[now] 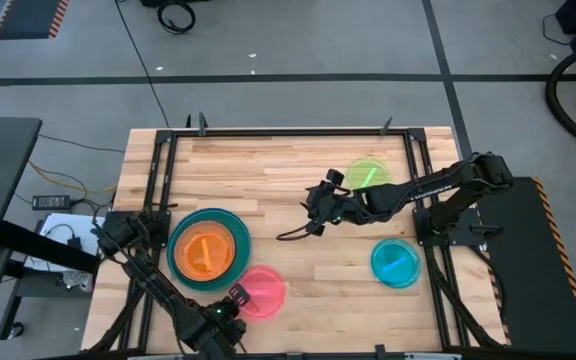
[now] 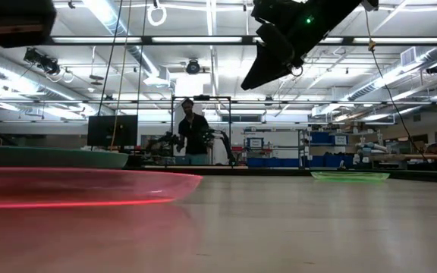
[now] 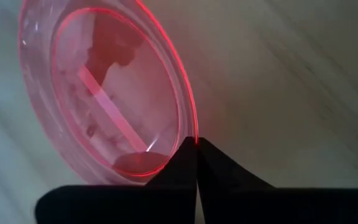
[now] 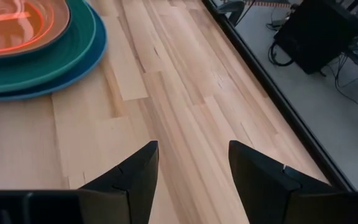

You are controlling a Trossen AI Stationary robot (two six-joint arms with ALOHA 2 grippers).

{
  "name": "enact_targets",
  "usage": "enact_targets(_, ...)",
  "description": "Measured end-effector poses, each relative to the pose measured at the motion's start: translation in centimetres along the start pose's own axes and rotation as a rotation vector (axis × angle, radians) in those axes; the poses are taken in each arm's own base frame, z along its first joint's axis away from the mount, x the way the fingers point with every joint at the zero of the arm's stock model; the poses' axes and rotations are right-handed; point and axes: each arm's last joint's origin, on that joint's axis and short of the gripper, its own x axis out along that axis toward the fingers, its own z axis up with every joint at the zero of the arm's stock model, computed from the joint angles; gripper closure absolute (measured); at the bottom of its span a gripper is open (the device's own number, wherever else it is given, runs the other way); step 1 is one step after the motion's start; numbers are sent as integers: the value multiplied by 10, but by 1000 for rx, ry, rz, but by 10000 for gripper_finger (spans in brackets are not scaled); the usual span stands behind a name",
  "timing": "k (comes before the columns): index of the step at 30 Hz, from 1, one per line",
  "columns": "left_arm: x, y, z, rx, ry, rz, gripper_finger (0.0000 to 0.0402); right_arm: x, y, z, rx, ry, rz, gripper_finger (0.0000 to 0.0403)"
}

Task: Stack plastic plates
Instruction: Stack the pink plate on top of the orange plate

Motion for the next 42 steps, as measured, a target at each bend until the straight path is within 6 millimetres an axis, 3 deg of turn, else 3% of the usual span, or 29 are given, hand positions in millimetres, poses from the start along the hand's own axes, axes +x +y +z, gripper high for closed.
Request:
enact_targets(5, -5, 4, 3, -51, -48, 91, 398, 1, -2, 1, -25, -6, -5, 198)
enact_targets(12, -29, 20, 1, -135, -120, 197, 400, 6, -9, 8, -53, -51, -24, 198)
enact_targets(23, -75, 40, -30, -282, -76, 212, 401, 11, -17, 11, -56, -65, -20, 198)
enact_targets(29, -78, 35, -52, -420, 150, 87, 399, 13, -21, 14, -76, -86, -11, 198)
enact_targets(34, -78, 34, -58, -533, 217, 53, 398, 16, -26, 14, -67, -86, -24, 198)
enact_targets(42, -52, 19, -82, -604, 382, 6, 397, 16, -24, 16, -50, -103, 38, 198)
